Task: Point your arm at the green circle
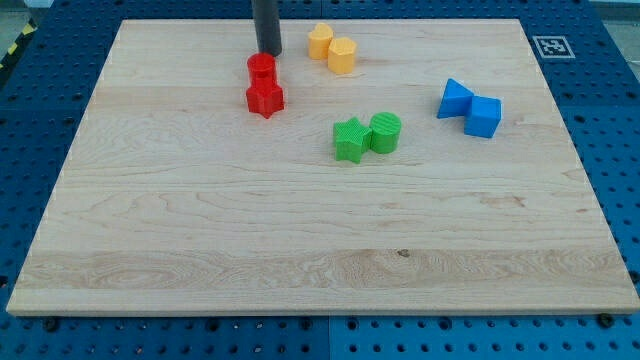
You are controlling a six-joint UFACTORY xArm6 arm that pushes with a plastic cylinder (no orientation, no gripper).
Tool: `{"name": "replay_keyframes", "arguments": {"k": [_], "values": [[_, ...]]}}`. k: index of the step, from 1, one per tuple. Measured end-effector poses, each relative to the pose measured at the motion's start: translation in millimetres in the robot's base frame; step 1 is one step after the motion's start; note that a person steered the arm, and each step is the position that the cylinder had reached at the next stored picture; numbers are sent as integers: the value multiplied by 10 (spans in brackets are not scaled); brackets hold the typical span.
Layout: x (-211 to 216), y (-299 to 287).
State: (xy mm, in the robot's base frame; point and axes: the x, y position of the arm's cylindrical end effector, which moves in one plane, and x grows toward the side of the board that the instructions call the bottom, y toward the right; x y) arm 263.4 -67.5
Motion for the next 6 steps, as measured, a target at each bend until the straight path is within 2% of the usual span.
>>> {"name": "replay_keyframes", "arguments": {"k": [3, 6], "values": [[634, 327], [1178, 1264]]}}
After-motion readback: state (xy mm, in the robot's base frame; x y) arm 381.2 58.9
